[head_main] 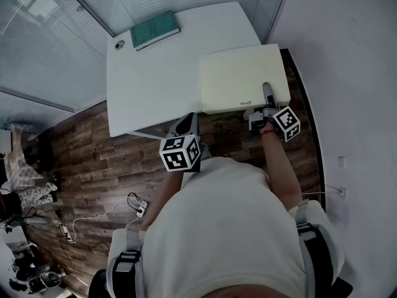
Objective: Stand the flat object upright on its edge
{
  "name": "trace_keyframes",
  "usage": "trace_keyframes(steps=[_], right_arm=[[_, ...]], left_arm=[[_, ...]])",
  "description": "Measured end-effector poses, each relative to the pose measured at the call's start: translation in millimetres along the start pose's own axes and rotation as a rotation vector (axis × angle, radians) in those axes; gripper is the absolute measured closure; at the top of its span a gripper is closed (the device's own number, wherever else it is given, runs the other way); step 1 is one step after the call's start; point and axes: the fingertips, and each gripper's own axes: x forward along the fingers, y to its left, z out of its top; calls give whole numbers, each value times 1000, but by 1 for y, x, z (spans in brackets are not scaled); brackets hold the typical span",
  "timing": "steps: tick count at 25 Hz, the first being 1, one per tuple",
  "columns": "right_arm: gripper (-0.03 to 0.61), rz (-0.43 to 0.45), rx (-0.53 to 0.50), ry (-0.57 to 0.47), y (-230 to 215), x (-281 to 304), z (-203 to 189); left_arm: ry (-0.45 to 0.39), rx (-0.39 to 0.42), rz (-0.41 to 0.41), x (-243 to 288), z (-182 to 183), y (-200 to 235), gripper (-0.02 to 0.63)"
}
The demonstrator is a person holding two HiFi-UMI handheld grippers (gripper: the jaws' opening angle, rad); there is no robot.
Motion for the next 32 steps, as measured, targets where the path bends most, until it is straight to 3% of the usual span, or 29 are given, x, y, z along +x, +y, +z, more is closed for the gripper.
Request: trace_keyframes(steps=[9, 21, 32], right_arm=[[318, 33, -104, -8, 40, 24, 23], [318, 68, -439, 8, 114, 69, 36], [318, 101, -774, 46, 169, 99, 17]], left_arm=[[-2, -7, 5, 1, 2, 4, 594], [2, -2, 2, 2, 2, 7, 594], [10, -13, 11, 4, 2, 9, 594]])
